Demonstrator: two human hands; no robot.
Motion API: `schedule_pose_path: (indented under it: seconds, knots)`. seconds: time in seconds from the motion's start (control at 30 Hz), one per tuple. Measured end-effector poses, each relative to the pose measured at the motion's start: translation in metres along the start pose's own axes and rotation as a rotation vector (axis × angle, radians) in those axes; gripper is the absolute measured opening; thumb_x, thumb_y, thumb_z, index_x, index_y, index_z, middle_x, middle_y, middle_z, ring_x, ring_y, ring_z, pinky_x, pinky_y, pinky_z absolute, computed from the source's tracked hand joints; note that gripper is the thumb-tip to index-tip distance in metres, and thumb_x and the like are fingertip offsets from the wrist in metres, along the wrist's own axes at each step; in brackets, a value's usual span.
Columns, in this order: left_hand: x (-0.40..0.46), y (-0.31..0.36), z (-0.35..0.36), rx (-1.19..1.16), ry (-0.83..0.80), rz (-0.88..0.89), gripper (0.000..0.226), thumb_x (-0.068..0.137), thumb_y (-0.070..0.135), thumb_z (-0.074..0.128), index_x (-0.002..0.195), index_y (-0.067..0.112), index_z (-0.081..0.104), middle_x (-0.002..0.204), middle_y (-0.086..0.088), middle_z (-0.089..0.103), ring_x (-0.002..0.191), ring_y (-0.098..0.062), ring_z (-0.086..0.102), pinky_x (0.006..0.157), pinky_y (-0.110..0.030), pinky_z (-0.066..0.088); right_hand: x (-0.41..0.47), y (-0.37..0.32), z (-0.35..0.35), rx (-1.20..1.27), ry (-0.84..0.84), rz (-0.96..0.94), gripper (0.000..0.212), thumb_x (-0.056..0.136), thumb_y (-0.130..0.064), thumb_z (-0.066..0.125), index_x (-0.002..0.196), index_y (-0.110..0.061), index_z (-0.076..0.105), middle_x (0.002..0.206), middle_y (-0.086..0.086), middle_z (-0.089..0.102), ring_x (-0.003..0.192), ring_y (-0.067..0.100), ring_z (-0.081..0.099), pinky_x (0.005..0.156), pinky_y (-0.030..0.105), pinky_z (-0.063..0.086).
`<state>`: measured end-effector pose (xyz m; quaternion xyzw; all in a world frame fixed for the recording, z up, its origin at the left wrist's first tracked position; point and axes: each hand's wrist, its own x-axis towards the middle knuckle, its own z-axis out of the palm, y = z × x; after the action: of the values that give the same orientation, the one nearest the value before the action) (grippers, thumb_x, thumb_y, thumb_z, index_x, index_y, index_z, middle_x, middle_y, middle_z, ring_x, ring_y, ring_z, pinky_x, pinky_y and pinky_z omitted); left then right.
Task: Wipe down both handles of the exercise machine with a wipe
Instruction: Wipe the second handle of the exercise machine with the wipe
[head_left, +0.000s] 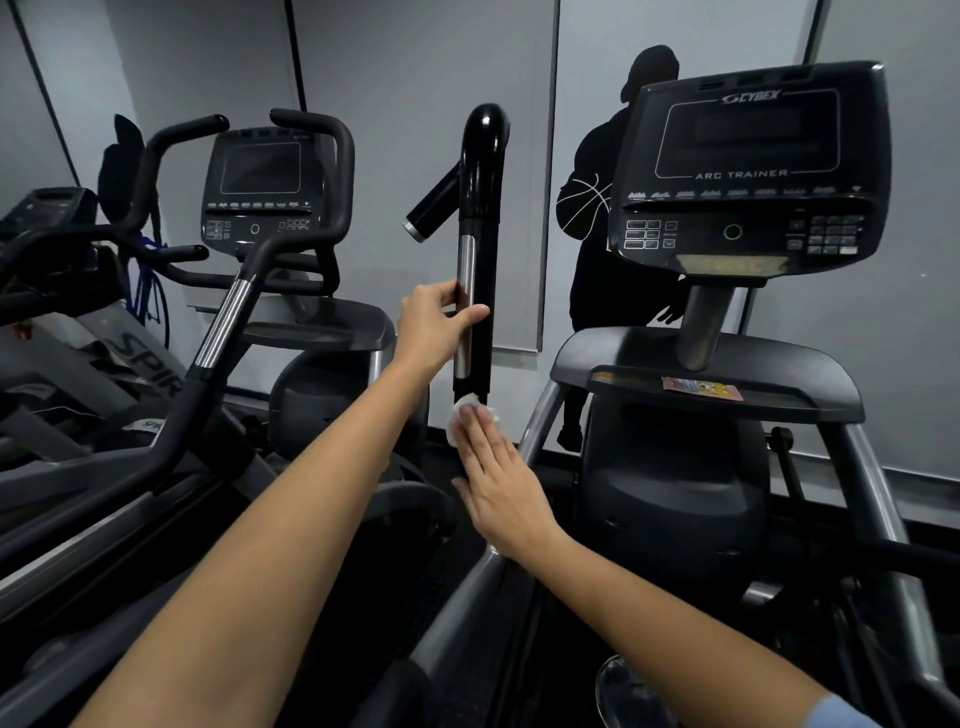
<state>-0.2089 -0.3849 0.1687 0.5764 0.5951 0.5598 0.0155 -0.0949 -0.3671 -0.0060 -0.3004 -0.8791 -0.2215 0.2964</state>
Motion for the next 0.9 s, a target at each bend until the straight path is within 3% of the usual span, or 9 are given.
schedule_pose_path:
  seconds: [0.13,0.23,0.33,0.43,0.6,0.77,0.9]
  knots:
    - [-0.002,0.002,0.002,0.001,0.008,-0.002,0.024,0.083,0.021,0.07,0.101,0.006,0.068,0.105,-0.005,0.07,0.103,-0.015,0.063,0.093,-0.028,0.047,-0.038,-0.019,0.016,0.195,-0.073,0.105,0.069,0.094,-0.034,0.033,0.147,-0.002,0.004,0.157,0.014,-0.005,0.145,0.026,0.006,0.115,0.039,0.008]
    - [-0.002,0.002,0.0,-0.001,0.021,0.005,0.023,0.083,0.021,0.07,0.1,0.006,0.068,0.106,-0.005,0.07,0.101,-0.011,0.061,0.088,-0.021,0.043,-0.031,-0.028,0.005,0.445,-0.109,0.213,0.071,0.097,-0.035,0.026,0.143,-0.01,-0.022,0.151,0.005,-0.032,0.142,0.016,-0.021,0.118,0.031,-0.006]
    - [-0.002,0.002,0.001,0.007,0.012,0.009,0.024,0.083,0.022,0.069,0.101,0.005,0.068,0.106,-0.006,0.07,0.104,-0.013,0.062,0.09,-0.024,0.045,0.006,-0.037,-0.017,0.677,-0.064,0.341,0.072,0.1,-0.038,0.025,0.138,-0.013,-0.031,0.146,0.004,-0.04,0.135,0.008,-0.035,0.117,0.026,-0.009]
    - [-0.003,0.002,0.002,0.01,0.003,0.002,0.023,0.084,0.022,0.069,0.099,0.005,0.067,0.106,-0.006,0.07,0.106,-0.016,0.062,0.095,-0.032,0.048,0.011,-0.042,-0.024,0.757,-0.06,0.393,0.072,0.099,-0.042,0.023,0.137,-0.016,-0.031,0.147,0.001,-0.039,0.135,0.007,-0.034,0.116,0.025,-0.008]
    - [-0.002,0.002,0.002,0.012,0.001,-0.017,0.022,0.084,0.022,0.068,0.099,0.005,0.067,0.104,-0.004,0.07,0.101,-0.017,0.063,0.09,-0.028,0.046,-0.018,-0.044,-0.017,0.858,-0.242,0.458,0.072,0.1,-0.043,0.025,0.138,-0.016,-0.03,0.148,-0.003,-0.036,0.137,0.008,-0.029,0.119,0.032,-0.004]
    - [-0.002,0.001,0.002,0.027,0.005,-0.012,0.023,0.084,0.023,0.069,0.097,0.004,0.067,0.104,-0.005,0.07,0.104,-0.016,0.063,0.092,-0.03,0.047,0.027,-0.034,-0.037,1.12,-0.161,0.644,0.076,0.096,-0.052,0.028,0.147,-0.017,-0.015,0.157,-0.003,-0.009,0.144,0.01,-0.004,0.116,0.028,0.005]
    - [-0.002,0.002,0.003,0.04,0.018,-0.019,0.023,0.084,0.024,0.069,0.093,0.003,0.066,0.104,-0.005,0.07,0.104,-0.018,0.063,0.093,-0.034,0.048,0.02,-0.029,-0.032,1.217,-0.144,0.66,0.066,0.099,-0.042,0.032,0.149,-0.019,-0.004,0.157,-0.004,0.002,0.144,0.007,0.004,0.112,0.021,0.007]
